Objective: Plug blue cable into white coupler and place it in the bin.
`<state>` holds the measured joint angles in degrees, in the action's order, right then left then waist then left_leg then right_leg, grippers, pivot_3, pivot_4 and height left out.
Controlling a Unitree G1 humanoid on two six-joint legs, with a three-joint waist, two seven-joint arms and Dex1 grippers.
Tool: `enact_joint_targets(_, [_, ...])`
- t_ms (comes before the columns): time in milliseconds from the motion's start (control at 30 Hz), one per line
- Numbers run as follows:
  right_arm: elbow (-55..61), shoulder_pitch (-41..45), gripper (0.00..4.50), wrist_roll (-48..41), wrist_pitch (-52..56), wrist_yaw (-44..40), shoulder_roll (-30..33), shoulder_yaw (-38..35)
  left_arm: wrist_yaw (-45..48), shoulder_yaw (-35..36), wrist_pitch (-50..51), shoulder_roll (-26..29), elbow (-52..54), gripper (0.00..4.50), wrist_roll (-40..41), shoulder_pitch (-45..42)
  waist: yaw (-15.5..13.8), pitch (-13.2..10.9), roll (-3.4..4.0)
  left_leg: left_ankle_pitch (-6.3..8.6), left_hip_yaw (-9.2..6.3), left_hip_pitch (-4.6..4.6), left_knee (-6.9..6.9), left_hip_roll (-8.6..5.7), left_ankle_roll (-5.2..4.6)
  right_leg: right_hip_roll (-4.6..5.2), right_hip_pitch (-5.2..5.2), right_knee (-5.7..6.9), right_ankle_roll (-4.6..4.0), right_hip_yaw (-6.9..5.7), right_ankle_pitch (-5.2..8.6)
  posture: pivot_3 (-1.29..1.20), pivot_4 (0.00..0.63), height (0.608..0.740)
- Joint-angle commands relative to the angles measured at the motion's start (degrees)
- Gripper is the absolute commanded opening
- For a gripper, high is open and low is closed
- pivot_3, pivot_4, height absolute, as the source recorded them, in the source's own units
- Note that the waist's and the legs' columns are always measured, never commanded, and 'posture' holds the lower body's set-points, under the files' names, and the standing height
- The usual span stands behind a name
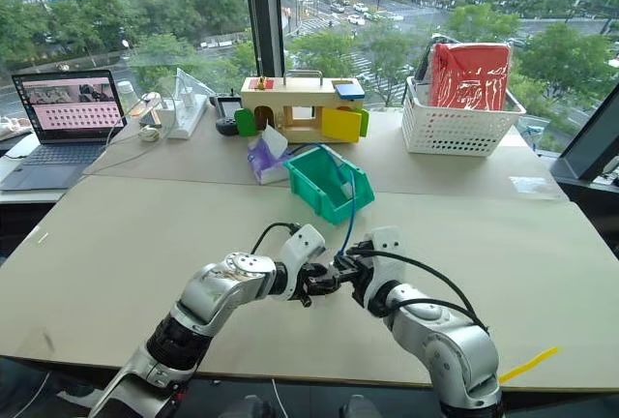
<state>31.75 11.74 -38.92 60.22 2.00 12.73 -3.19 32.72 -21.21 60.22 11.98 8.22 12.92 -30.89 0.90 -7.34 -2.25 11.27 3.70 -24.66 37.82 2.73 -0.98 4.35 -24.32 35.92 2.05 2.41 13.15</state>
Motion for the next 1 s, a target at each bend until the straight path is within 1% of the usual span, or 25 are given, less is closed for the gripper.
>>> enact_joint_targets(33, [-1.35,10.32,0.00,-3.37,0.73,2.55,-0.26,-9.44,-0.52,1.16,-2.14,0.98,1.47,3.65,-0.10,0.46,0.00,-0.19,0.20,0.00,0.00,-0.05,0.00,-0.03,-0.01,-0.01,-0.02,0.00,-0.07,0.01,-0.08,0.00,0.150,0.730])
enact_joint_targets(67, [-4.42,14.50,0.00,-2.75,-0.28,1.54,0.83,-10.19,1.18,0.79,-3.59,2.64,2.54,4.01,0.20,1.25,-0.01,-0.28,0.27,-0.01,-0.01,-0.05,0.00,-0.13,-0.01,-0.02,-0.01,0.01,-0.02,0.03,-0.20,0.00,0.150,0.730])
enact_joint_targets(100, [-6.67,17.47,0.00,-2.34,-0.86,0.77,1.59,-10.81,2.37,0.43,-4.70,3.78,3.25,4.01,0.40,1.78,0.22,-0.36,0.32,-0.01,-0.03,-0.06,0.00,-0.15,-0.01,-0.04,0.00,0.01,0.18,0.02,-0.36,0.00,0.150,0.730])
enact_joint_targets(133, [-10.92,21.55,0.00,-1.22,-2.51,-0.94,2.64,-10.72,4.01,-0.27,-7.41,5.91,4.36,4.01,0.03,2.90,0.25,-0.42,0.37,0.00,0.00,-0.06,-0.01,-0.13,-0.01,-0.08,-0.02,0.00,0.15,0.03,-0.37,0.00,0.150,0.730])
enact_joint_targets(200, [-20.07,28.27,0.00,2.28,-6.71,-5.20,5.02,-8.60,5.17,0.95,-10.86,7.85,5.58,4.01,0.48,5.00,0.46,-0.53,0.49,0.00,0.01,-0.05,-0.07,-0.11,-0.01,-0.13,-0.05,0.00,0.08,0.02,-0.35,0.00,0.150,0.730])
enact_joint_targets(233, [-23.62,30.46,0.00,3.83,-8.55,-7.02,5.95,-7.50,5.26,1.72,-11.93,8.17,5.83,4.01,0.89,5.71,0.44,-0.58,0.55,0.00,0.07,-0.06,-0.10,-0.11,-0.01,-0.14,-0.05,0.00,0.05,0.01,-0.33,0.00,0.150,0.730])
enact_joint_targets(333, [-38.18,37.92,0.00,11.24,-16.20,-15.09,8.35,-0.37,4.30,4.56,-17.95,8.16,6.73,4.01,0.88,8.06,0.39,-0.70,0.57,0.00,0.30,-0.06,-0.16,-0.14,-0.01,-0.13,-0.07,-0.03,0.05,-0.02,-0.30,0.00,0.150,0.730])
enact_joint_targets(400, [-48.43,42.38,0.00,15.18,-21.83,-20.82,8.20,3.45,1.09,7.02,-21.39,6.47,6.93,4.01,0.18,9.40,0.33,-0.78,0.56,0.00,0.35,-0.09,-0.17,-0.16,-0.01,-0.10,-0.08,-0.04,0.05,-0.02,-0.31,0.00,0.150,0.730])
enact_joint_targets(467, [-57.06,45.91,0.94,18.77,-27.01,-24.73,7.74,6.00,-2.15,8.40,-24.44,5.10,7.16,4.06,-1.19,10.45,0.33,-0.85,0.55,0.00,0.39,-0.10,-0.16,-0.18,-0.01,-0.07,-0.08,-0.06,0.06,-0.02,-0.31,0.00,0.150,0.730])
enact_joint_targets(500, [-59.57,46.93,1.14,20.32,-28.84,-26.09,7.85,6.97,-3.17,8.70,-25.40,4.63,7.22,4.06,-1.71,10.80,0.24,-0.86,0.55,0.00,0.39,-0.12,-0.15,-0.18,-0.01,-0.06,-0.07,-0.06,0.08,-0.03,-0.32,0.00,0.150,0.730])
enact_joint_targets(600, [-64.67,49.86,2.15,22.19,-32.99,-28.50,7.30,6.67,-6.87,10.01,-25.58,2.99,7.54,4.06,-2.87,11.67,-0.15,-0.89,0.55,0.00,0.36,-0.20,-0.15,-0.22,-0.01,-0.02,-0.10,-0.07,0.12,-0.07,-0.32,0.00,0.150,0.730])
enact_joint_targets(700, [-63.18,50.69,3.19,22.04,-34.11,-29.73,7.95,4.34,-9.92,11.48,-28.56,1.79,7.25,4.06,-4.28,12.41,-0.17,-0.90,0.55,0.00,0.34,-0.49,-0.10,-0.26,0.00,0.04,-0.30,-0.07,0.21,-0.09,-0.36,0.00,0.150,0.730])
enact_joint_targets(800, [-54.45,47.54,4.28,19.06,-30.88,-30.66,9.99,0.54,-9.88,11.93,-33.04,2.22,5.82,4.06,-5.37,12.66,-0.32,-0.91,0.55,0.00,0.34,-0.58,-0.09,-0.27,0.00,0.06,-0.38,-0.06,0.24,-0.10,-0.39,0.00,0.150,0.730])
enact_joint_targets(833, [-50.07,45.29,4.46,17.89,-29.78,-30.93,10.92,-0.98,-9.44,12.26,-34.25,2.38,5.12,4.06,-5.27,12.52,-0.47,-0.91,0.55,0.00,0.32,-0.62,-0.09,-0.26,0.00,0.07,-0.41,-0.05,0.24,-0.13,-0.39,0.00,0.150,0.730])
enact_joint_targets(967, [-38.36,38.22,4.46,15.24,-27.29,-31.42,13.04,-3.96,-7.31,13.61,-37.74,3.17,3.23,4.06,-4.19,12.05,-0.68,-0.91,0.55,0.01,0.31,-0.63,-0.09,-0.26,0.00,0.08,-0.41,-0.05,0.24,-0.14,-0.39,0.00,0.150,0.730])
enact_joint_targets(1000, [-32.76,32.84,4.46,13.57,-26.99,-33.30,14.78,-5.58,-5.66,14.77,-38.63,3.87,2.39,4.06,-2.95,11.57,-0.58,-0.91,0.55,0.01,0.31,-0.63,-0.08,-0.26,0.00,0.07,-0.41,-0.04,0.24,-0.14,-0.39,0.00,0.150,0.730])
